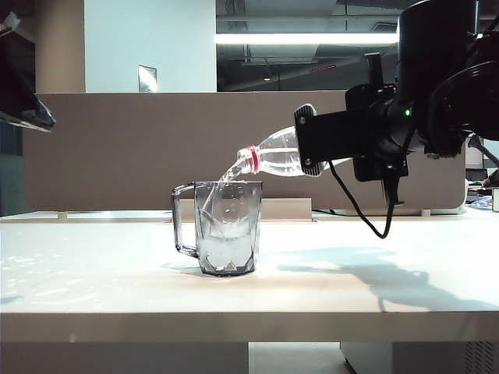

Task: Pick up the mineral water bottle on the table and pour water into the mug until it's half full.

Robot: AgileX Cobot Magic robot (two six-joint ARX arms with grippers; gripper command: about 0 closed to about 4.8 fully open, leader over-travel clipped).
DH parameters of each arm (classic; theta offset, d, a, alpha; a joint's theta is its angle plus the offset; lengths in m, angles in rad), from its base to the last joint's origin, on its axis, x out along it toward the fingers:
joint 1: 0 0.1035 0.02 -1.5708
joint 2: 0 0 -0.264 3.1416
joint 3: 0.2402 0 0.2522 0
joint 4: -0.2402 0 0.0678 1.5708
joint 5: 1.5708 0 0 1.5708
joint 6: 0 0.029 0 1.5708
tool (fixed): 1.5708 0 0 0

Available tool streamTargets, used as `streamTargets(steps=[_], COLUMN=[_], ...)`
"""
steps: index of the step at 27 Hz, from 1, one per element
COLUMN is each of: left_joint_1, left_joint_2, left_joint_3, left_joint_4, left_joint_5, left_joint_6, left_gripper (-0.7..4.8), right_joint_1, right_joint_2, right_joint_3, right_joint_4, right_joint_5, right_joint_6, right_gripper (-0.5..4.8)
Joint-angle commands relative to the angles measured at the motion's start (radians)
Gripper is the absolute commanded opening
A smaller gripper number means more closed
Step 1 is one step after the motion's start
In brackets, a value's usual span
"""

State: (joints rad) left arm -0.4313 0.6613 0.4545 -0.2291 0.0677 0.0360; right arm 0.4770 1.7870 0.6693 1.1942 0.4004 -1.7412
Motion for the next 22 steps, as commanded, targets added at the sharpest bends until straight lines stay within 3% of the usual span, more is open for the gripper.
streamTargets(steps=[1,11,17,22], left_joint_1=[0.000,0.000,0.000,0.000], left_joint_2=[-0.002,-0.002,-0.002,-0.002], left_joint_3=[0.006,0.006,0.006,0.006], left_joint_4=[0.006,0.006,0.005,0.006], left_joint_5=[0.000,0.000,0.000,0.000], left_joint_6=[0.001,0.001,0.001,0.001], left_gripper=[-0.01,-0.01,-0.01,-0.01], right_joint_1=[0.001,0.002,0.011,0.050], right_joint_2=[-0.011,-0.011,-0.011,-0.011], right_joint_3=[0.006,0.006,-0.014,-0.046], right_joint_4=[0.048,0.047,0.026,0.005], right_joint_5=[0.006,0.025,0.024,0.024], right_joint_6=[0.001,0.015,0.195,0.474], right_gripper=[2.10,2.10,2.10,2.09])
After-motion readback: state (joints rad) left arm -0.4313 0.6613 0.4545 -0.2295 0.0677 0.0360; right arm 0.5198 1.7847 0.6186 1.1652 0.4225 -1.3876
